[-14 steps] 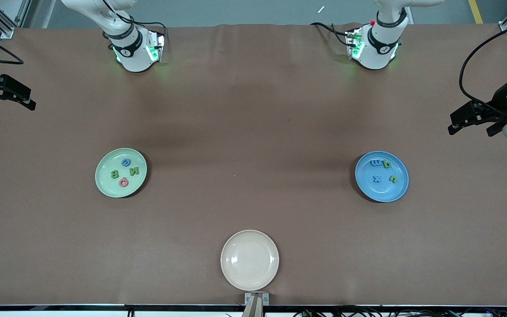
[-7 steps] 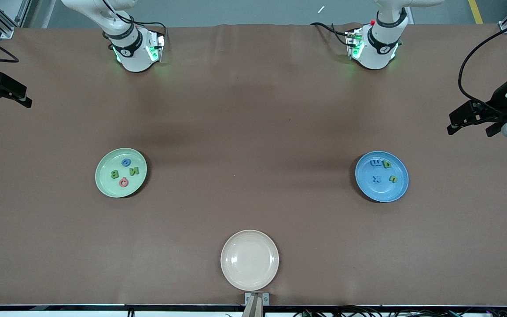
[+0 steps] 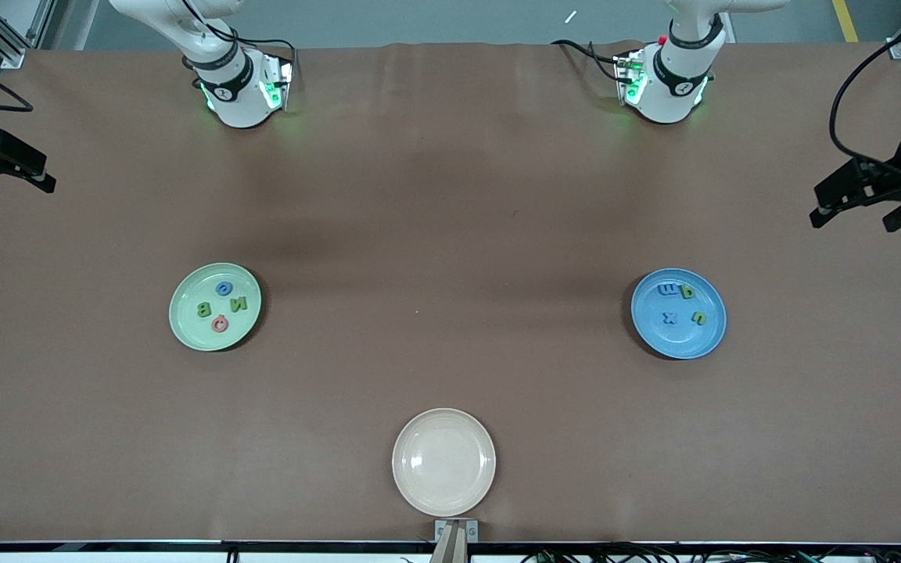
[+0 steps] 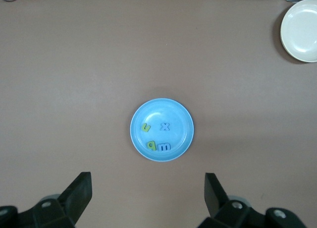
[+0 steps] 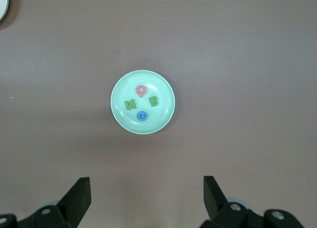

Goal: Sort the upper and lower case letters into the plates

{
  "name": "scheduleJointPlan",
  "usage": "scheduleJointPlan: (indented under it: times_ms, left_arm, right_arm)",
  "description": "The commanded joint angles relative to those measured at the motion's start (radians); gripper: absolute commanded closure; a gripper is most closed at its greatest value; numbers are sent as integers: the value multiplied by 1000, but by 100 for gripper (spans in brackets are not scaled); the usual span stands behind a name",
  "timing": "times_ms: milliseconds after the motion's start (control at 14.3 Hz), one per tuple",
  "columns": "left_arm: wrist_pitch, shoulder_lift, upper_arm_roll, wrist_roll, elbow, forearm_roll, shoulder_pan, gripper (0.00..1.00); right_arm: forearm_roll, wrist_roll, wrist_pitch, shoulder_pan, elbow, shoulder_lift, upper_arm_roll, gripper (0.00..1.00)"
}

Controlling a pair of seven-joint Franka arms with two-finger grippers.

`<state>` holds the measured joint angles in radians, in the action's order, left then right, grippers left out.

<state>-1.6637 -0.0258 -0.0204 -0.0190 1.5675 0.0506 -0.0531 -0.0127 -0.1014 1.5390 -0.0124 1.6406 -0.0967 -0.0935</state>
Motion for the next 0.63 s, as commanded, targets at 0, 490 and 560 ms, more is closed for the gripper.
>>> scheduleJointPlan:
  times_ms: [0,490,560]
  left_arm:
    - [94,1,5,-6,-35,-18,4,0]
    - [141,0,5,-12,-24,-18,9,0]
    - [141,0,5,-12,-26,-18,9,0]
  right_arm:
    - [10,-7,26,2,24,-28,11,0]
    - [40,-3,15,-18,24,-28,11,0]
    - [39,5,10,-15,27,-29,11,0]
